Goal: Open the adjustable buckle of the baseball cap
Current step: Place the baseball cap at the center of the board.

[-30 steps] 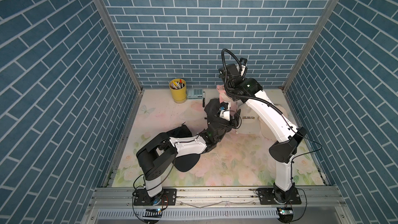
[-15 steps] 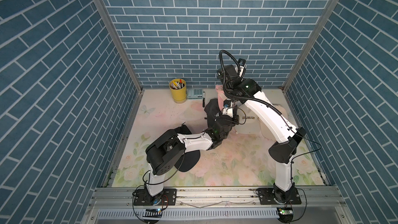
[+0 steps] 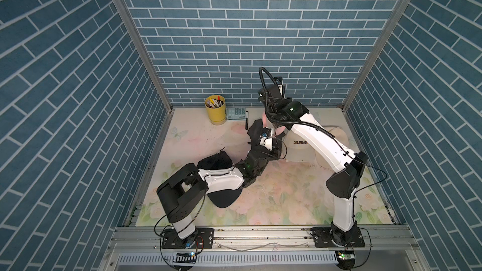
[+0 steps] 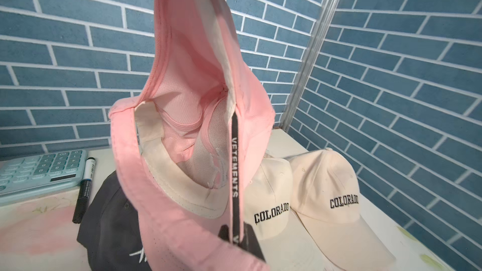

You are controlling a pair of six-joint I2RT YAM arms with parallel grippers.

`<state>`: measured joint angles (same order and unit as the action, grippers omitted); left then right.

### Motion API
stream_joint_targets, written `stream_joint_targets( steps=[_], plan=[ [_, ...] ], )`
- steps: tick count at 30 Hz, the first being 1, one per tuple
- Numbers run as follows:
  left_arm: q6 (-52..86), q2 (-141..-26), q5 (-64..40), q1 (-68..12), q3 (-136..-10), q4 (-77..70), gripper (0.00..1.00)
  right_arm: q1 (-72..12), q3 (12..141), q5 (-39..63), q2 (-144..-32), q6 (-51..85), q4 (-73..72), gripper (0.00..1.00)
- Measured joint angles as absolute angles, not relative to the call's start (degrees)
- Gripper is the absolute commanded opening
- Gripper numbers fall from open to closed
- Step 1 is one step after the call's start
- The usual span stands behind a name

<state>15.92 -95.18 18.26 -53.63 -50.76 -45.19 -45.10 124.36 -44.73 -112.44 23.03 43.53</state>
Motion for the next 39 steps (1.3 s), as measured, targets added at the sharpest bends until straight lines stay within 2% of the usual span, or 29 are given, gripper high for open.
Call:
stream_joint_targets(
  steps=[1, 5, 14, 19, 24, 29, 39],
  plan=[
    [16.7, -93.8, 16.8, -52.9, -49.8, -44.8, 0.00, -44.8, 124.4, -43.3, -112.1, 21.6, 42.8, 0.77],
    [21.0, -89.3, 9.0, -47.1, -45.4, -44.6, 0.00, -42.5, 124.4, -36.3, -110.6, 17.3, 40.4, 0.84],
    [28.9, -85.8, -9.9, -35.7, -41.4, -41.8, 0.00, -38.5, 124.4, -25.9, -109.6, 11.4, 37.6, 0.86],
    [36.2, -85.2, -20.8, -26.2, -37.0, -45.3, 0.00, -36.5, 122.2, -23.5, -108.4, 10.1, 36.2, 0.86],
    [41.9, -87.5, -30.1, -20.8, -37.5, -49.7, 0.00, -35.5, 115.0, -22.0, -104.1, 10.0, 34.1, 0.86],
    [50.2, -94.6, -39.9, -16.8, -38.1, -60.2, 0.00, -35.5, 111.5, -20.6, -102.3, 10.0, 32.6, 0.86],
    [56.4, -100.8, -47.3, -9.8, -38.5, -66.0, 0.00, -35.3, 107.9, -19.1, -101.1, 8.5, 31.2, 0.86]
  ],
)
